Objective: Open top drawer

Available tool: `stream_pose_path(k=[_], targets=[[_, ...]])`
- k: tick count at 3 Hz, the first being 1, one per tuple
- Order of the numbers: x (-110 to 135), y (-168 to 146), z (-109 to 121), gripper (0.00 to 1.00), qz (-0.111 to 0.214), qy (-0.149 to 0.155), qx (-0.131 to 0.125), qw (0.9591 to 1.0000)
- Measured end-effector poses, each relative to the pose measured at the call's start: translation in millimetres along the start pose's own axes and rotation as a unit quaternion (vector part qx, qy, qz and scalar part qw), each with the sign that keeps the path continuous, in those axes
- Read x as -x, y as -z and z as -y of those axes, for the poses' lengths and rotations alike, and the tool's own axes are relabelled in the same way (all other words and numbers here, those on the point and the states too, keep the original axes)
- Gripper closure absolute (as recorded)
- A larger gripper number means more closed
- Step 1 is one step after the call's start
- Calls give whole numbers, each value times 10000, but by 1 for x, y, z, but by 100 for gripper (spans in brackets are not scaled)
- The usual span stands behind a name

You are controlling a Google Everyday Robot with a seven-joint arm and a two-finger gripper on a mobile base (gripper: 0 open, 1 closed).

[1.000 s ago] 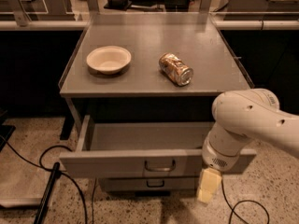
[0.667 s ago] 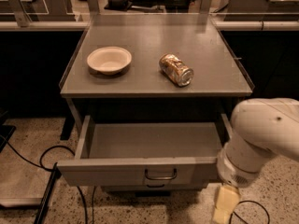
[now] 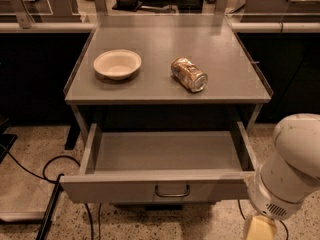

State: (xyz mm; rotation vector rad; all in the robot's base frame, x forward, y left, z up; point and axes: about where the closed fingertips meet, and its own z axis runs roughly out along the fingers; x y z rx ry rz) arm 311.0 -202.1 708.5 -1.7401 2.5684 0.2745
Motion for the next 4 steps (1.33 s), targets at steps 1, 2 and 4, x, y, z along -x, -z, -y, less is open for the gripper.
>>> stream_pose_path(k=[1,2,4], targets=[[5,3,7,0,39,-25,-93,9999],[21,9,29,0,166,-33,-293,9994],[53,-12,62,0,214,11,-251,9995]])
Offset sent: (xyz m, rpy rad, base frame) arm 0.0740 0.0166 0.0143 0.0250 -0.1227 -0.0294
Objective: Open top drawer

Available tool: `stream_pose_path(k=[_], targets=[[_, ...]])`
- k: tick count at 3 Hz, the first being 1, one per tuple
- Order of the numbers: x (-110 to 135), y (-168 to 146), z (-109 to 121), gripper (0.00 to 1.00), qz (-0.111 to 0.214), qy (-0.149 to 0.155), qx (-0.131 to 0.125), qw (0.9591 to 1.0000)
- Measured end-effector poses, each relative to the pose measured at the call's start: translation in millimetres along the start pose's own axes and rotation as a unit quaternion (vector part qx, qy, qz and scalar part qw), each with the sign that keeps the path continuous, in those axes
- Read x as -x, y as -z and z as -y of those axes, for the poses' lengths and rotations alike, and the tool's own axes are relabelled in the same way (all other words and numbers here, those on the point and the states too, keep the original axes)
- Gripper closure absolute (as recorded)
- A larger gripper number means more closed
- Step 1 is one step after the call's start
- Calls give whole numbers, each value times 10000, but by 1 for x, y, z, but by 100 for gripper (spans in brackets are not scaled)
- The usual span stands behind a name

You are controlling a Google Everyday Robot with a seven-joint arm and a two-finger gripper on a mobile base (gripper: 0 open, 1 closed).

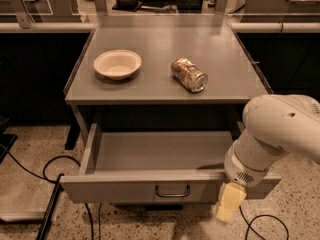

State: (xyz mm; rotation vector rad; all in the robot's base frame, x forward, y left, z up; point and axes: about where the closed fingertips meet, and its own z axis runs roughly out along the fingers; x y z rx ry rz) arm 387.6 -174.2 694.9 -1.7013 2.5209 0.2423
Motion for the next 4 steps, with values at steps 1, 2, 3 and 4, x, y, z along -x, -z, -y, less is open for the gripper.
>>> stream_pose_path(k=[1,2,3,4], targets=[[4,-26,2,0,-106,-9,222,9997],[-4,-42,-13,0,-212,-2,501,9985],[-35,-22,-55,0,-146,-93,716,9973],[-35,-22,-55,0,-146,-93,716,9973]])
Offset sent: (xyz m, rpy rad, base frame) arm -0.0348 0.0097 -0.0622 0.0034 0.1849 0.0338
